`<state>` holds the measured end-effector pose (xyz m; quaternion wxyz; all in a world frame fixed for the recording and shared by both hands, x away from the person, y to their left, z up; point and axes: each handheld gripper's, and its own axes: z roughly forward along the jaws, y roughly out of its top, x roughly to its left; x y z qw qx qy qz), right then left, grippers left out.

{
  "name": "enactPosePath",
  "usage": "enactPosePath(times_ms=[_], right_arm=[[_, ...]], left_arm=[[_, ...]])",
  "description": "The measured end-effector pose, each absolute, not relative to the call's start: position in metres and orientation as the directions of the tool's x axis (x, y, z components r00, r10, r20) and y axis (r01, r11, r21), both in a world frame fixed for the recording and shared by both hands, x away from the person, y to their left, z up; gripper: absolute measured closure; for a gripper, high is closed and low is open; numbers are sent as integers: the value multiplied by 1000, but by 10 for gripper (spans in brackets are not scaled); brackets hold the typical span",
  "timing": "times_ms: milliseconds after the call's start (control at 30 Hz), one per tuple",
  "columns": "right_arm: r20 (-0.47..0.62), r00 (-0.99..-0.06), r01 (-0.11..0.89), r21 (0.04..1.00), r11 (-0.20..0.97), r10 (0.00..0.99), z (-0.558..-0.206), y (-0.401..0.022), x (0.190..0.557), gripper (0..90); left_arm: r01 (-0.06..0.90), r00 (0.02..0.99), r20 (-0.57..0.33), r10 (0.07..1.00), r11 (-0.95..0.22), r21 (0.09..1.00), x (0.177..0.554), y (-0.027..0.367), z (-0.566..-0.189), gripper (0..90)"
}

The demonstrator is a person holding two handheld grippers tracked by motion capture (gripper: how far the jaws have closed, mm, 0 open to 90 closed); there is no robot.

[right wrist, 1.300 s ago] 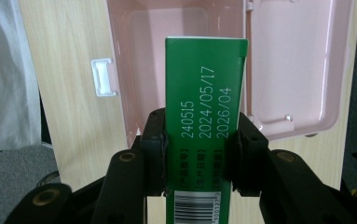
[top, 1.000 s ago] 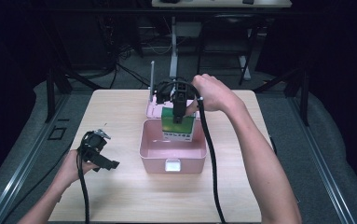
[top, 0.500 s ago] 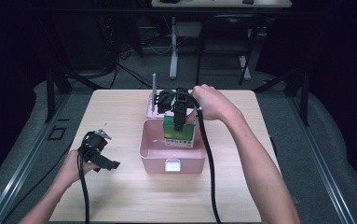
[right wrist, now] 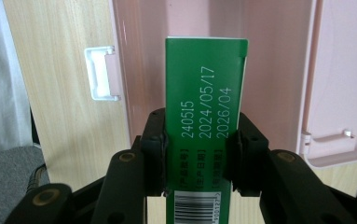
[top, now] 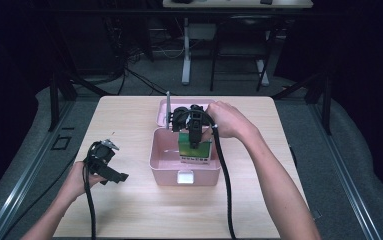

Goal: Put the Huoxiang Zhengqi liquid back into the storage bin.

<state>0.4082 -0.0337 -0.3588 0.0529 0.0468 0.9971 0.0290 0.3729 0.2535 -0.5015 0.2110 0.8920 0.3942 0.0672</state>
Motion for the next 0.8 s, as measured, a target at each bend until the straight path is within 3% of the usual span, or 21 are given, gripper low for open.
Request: enactPosePath(times_ms=[800], right_arm=[[-39,-995,87,60,994,89,-390,-50,408,630]], left_arm=[[674,683,-45,730,-605,423,373,251,-503,7]])
